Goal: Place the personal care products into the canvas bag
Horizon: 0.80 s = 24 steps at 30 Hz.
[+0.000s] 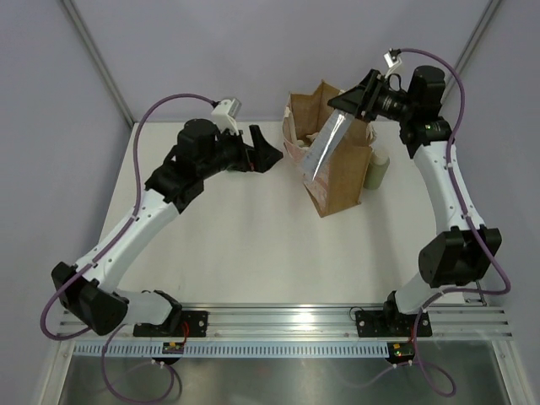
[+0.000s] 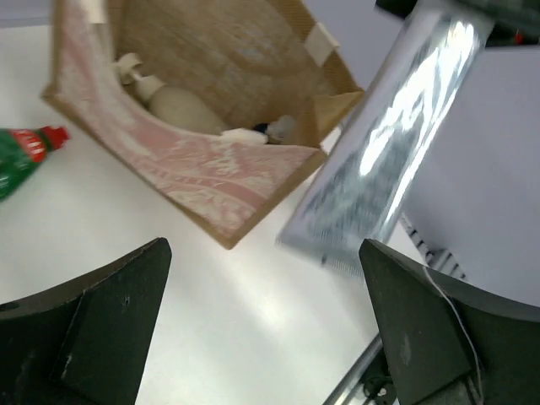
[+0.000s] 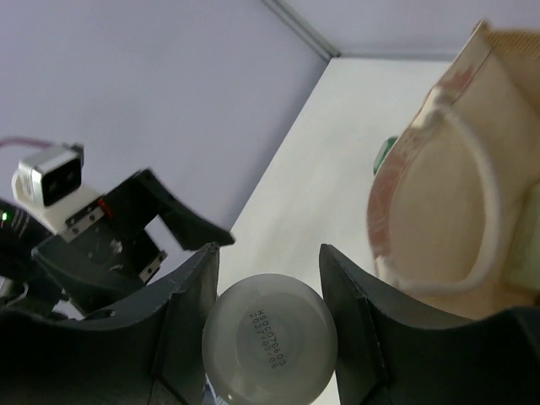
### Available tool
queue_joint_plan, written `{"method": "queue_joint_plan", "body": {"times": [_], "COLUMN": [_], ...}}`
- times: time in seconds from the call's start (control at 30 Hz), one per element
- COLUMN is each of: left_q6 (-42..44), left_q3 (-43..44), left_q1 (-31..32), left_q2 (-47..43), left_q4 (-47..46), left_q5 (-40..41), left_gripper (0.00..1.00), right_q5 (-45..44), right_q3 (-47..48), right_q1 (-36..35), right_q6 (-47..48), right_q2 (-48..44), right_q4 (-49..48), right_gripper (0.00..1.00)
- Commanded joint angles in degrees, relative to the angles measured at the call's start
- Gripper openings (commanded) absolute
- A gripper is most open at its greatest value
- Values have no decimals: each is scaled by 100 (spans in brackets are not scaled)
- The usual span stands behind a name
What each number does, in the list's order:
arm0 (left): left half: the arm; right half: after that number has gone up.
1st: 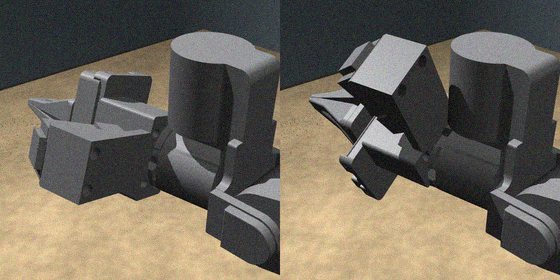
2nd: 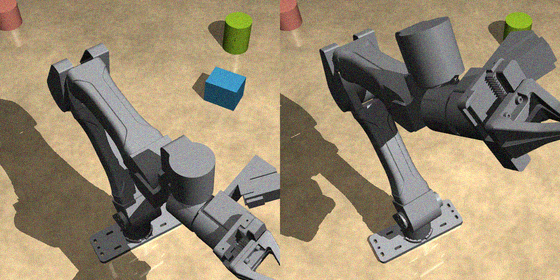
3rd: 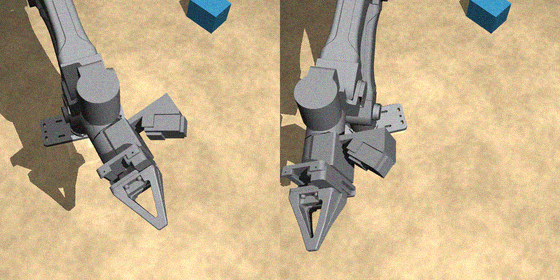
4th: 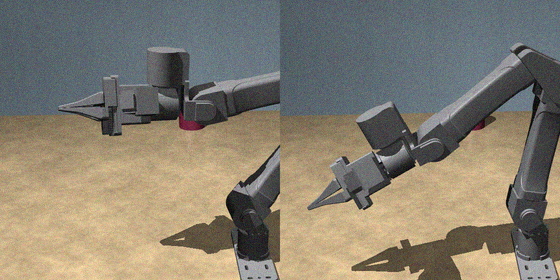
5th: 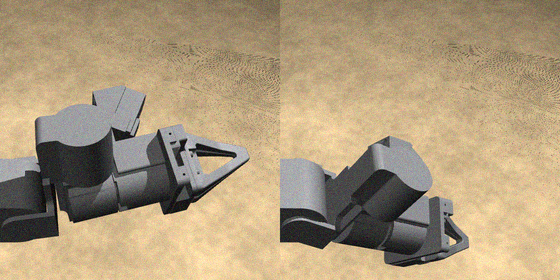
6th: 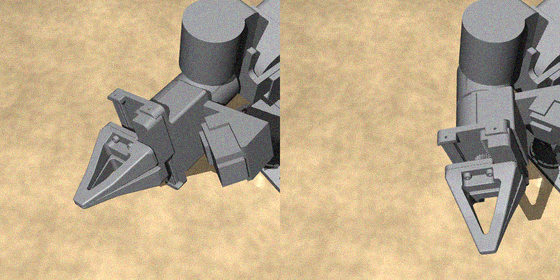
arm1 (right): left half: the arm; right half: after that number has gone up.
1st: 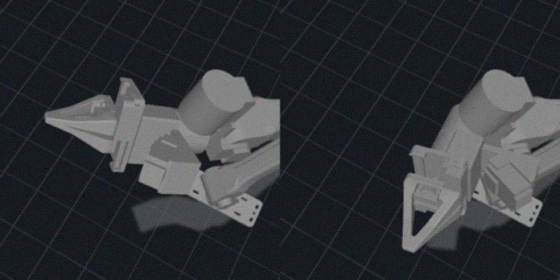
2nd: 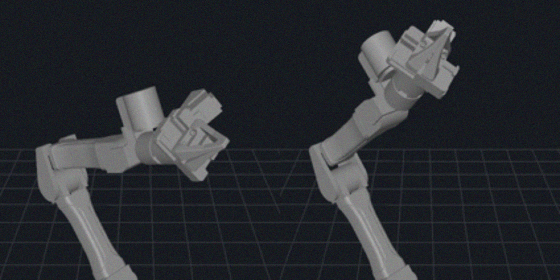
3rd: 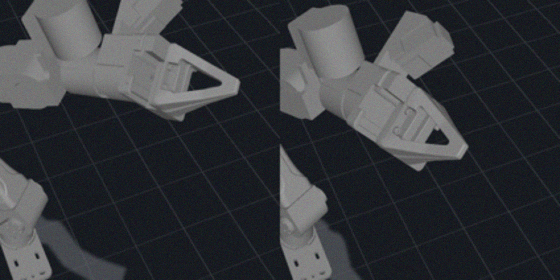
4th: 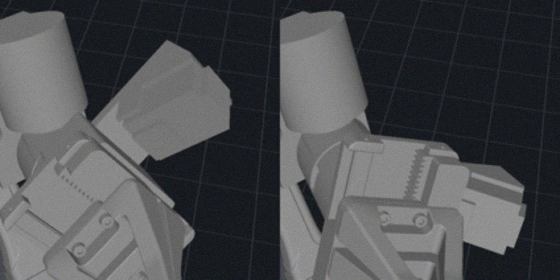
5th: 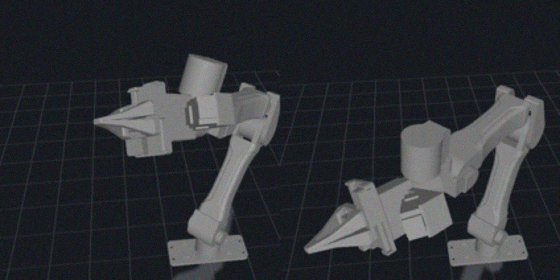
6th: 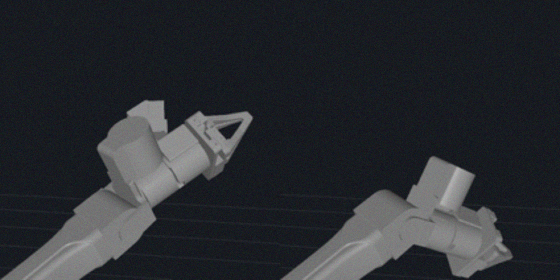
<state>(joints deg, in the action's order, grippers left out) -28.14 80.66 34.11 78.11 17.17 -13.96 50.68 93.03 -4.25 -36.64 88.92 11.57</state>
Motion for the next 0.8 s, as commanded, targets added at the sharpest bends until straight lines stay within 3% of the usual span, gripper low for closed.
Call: {"method": "queue_joint_plan", "body": {"times": [0.0,0.2,0.4,0.53,0.57,0.67,0.7,0.77], "left_q6": [467,941,2248,3234,3436,4105,4393,4615], "left_q3": [-497,-1904,-2511,-2433,-2389,-2082,-1985,-1670], "left_q1": [-290,-642,-704,-730,-739,-809,-835,-905], "left_q2": [-856,-1657,-1931,-1527,-1257,-781,-431,-60], "left_q4": [225,515,315,-55,-99,-170,-135,-91], "left_q5": [322,692,1193,1106,1010,904,860,798], "left_gripper": [99,99,99,99,99,99,99,99], "right_q5": [-31,-618,-1122,-815,-674,-357,-252,-286], "right_q3": [1134,3052,3116,2800,2782,2773,2755,2651], "right_q1": [231,381,381,381,381,381,381,381], "right_q6": [-484,-257,1544,3088,3415,4286,4593,4762], "right_q2": [607,2180,2490,2166,2112,1822,1734,1444], "right_q4": [-560,2,846,1626,1820,2436,2559,2745], "right_gripper": [0,0,0,22,39,68,86,99]}}
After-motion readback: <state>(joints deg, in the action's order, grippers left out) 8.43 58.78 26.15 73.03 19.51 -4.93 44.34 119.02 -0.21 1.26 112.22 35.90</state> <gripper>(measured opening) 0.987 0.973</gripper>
